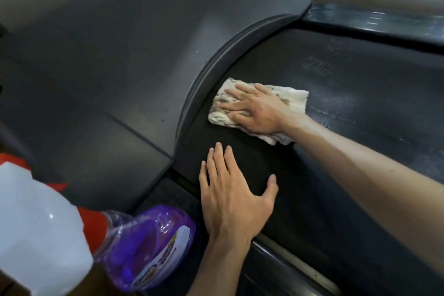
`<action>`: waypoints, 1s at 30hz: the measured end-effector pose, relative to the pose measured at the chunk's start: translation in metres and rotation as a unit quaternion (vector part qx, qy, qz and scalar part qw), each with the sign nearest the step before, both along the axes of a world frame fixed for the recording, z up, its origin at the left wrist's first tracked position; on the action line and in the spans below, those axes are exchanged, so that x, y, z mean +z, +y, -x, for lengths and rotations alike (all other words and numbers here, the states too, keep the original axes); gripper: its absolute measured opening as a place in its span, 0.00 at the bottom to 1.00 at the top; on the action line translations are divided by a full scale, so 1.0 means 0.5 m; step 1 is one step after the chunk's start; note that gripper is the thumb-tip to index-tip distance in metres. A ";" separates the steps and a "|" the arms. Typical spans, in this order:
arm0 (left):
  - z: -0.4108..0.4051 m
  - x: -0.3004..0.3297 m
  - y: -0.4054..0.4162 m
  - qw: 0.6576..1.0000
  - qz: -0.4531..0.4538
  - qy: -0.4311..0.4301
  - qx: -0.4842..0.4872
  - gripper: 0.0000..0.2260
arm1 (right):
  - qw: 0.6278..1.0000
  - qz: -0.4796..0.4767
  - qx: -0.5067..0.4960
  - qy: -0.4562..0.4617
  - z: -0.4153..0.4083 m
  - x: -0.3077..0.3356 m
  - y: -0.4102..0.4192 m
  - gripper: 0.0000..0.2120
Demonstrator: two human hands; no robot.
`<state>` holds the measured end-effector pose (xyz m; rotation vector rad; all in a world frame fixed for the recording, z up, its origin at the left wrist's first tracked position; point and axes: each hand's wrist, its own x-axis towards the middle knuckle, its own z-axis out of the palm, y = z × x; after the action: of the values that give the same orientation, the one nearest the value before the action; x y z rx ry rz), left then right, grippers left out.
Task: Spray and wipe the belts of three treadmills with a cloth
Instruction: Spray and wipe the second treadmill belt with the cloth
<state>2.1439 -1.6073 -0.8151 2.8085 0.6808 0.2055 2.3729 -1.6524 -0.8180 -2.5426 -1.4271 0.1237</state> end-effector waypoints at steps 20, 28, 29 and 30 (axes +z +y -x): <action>-0.002 0.007 -0.005 1.000 0.014 0.002 -0.003 0.47 | 0.988 -0.037 -0.147 -0.002 0.005 0.000 0.078 0.19; -0.001 0.010 -0.004 1.000 0.024 -0.010 0.004 0.47 | 0.998 -0.036 0.040 0.023 0.018 -0.003 0.005 0.25; -0.003 0.010 -0.006 1.000 0.023 -0.011 0.003 0.47 | 0.999 -0.036 -0.005 0.018 0.000 -0.002 0.007 0.23; -0.003 0.009 -0.008 1.000 0.023 -0.010 0.003 0.47 | 0.998 -0.035 -0.059 0.014 -0.010 -0.003 0.020 0.21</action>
<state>2.1453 -1.6113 -0.8105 2.7578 0.6821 0.2168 2.3779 -1.6422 -0.8194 -2.5503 -1.2443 0.0879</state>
